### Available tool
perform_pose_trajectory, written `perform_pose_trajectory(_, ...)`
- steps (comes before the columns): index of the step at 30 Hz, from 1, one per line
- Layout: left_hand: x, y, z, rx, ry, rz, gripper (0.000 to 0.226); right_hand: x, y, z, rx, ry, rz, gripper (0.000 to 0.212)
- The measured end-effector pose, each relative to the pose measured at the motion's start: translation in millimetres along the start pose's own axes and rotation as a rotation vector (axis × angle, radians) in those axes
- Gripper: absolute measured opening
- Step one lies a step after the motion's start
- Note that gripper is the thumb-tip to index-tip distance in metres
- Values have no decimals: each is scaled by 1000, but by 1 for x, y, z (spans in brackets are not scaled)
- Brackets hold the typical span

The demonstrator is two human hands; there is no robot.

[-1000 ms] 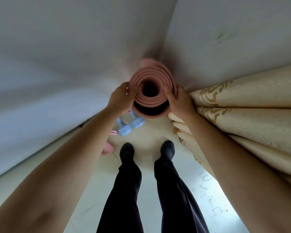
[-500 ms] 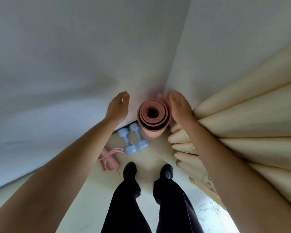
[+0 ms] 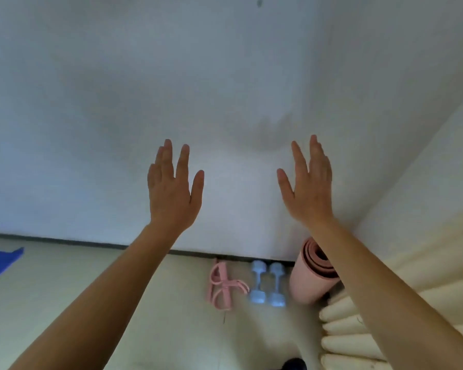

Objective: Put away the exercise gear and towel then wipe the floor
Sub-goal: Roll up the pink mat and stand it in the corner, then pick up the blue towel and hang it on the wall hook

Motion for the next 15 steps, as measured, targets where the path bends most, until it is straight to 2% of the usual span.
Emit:
perform_pose_trajectory(3, 69, -25, -84, -130, 137, -96, 61, 108, 9, 12, -38, 41, -190, 67)
perform_pose_trajectory(6, 151, -83, -163, -178, 241, -210, 63, 229, -5, 36, -56, 107, -353, 69)
perform_pose_trajectory(11, 296, -224, -284, -182, 441, -421, 67, 441, -74, 85, 30, 157, -581, 73)
perform_pose_trajectory(15, 382, -330, -369, -233, 514, -617, 66, 595, -142, 114, 100, 254, -778, 75)
Point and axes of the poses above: each hand's wrist, its own y-axis towards the middle knuckle, its own z-axis out of the palm, x = y × z, the point moved 1 cm from there along y, towards the middle knuckle, and after that the axes turned 2 degrees about -y, right-handed, at the moved point
